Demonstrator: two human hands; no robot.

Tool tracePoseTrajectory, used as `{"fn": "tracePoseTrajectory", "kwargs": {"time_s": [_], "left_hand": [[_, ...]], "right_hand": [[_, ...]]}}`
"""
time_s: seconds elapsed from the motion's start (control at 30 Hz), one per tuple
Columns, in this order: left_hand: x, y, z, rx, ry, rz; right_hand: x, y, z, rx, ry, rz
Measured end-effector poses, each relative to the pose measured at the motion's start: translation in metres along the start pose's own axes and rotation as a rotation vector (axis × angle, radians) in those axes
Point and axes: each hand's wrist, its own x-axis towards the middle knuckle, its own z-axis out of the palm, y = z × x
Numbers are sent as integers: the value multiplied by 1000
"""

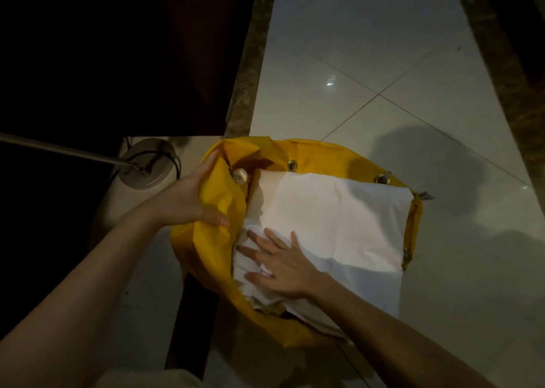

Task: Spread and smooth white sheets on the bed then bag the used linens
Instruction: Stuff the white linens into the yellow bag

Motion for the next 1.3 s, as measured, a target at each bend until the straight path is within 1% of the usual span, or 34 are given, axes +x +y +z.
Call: {"fn": "tracePoseTrajectory", "kwargs": {"time_s": [0.13, 0.23, 0.3, 0.37, 0.4, 0.47, 0.53, 0.6, 0.67, 0.7, 0.73, 0.77, 0.8, 0.83, 0.87, 0.9, 0.97, 1.0, 1.1, 1.17, 1.23, 1.3], "left_hand": [[-9, -5, 9, 148, -40, -11], [-14, -12, 8, 243, -65, 30], [-17, -15, 5, 222, -66, 39], [-18, -18, 1, 160, -67, 39], [-17, -19, 0, 123, -69, 40], [-16, -20, -3, 71, -74, 35], [-15, -18, -5, 51, -73, 23], [-11, -17, -6, 62, -81, 14], [-6, -13, -6, 101, -94, 0], [-3, -10, -6, 130, -90, 0], [-1, -8, -6, 158, -73, 13], [2, -6, -5, 177, -40, 35], [5, -1, -3, 181, 7, 61], [7, 4, -1, 177, 62, 80], [9, 10, 1, 183, 118, 101], [12, 17, 4, 208, 166, 133], [18, 26, 8, 246, 211, 184], [21, 28, 9, 222, 215, 185], [29, 27, 5, 100, 224, 109], [32, 29, 4, 131, 246, 117], [34, 35, 4, 181, 240, 139], [40, 44, 5, 265, 228, 133]], "right_hand": [[2, 4, 4, -39, 7, 3], [5, 1, 10, -154, 64, -51], [13, 2, 19, -234, 50, -55], [20, -1, 24, -291, -48, 22], [27, -1, 29, -306, -46, 50], [39, -4, 32, -292, -82, 43], [45, -4, 32, -300, -50, 43], [41, -8, 19, -268, -58, 38], [28, -8, -2, -184, -61, 28], [22, -4, -12, -157, -19, 38], [18, 4, -22, -155, 100, 52], [16, 12, -33, -184, 258, 72], [17, 21, -44, -224, 374, 105], [20, 31, -53, -253, 400, 148], [25, 39, -59, -275, 368, 194], [30, 46, -61, -299, 301, 237], [40, 54, -56, -359, 198, 293], [45, 58, -51, -373, 151, 321], [67, 67, -48, -345, -19, 421], [81, 68, -58, -348, -125, 461], [85, 67, -65, -351, -158, 461], [74, 64, -62, -344, -118, 439]]}}
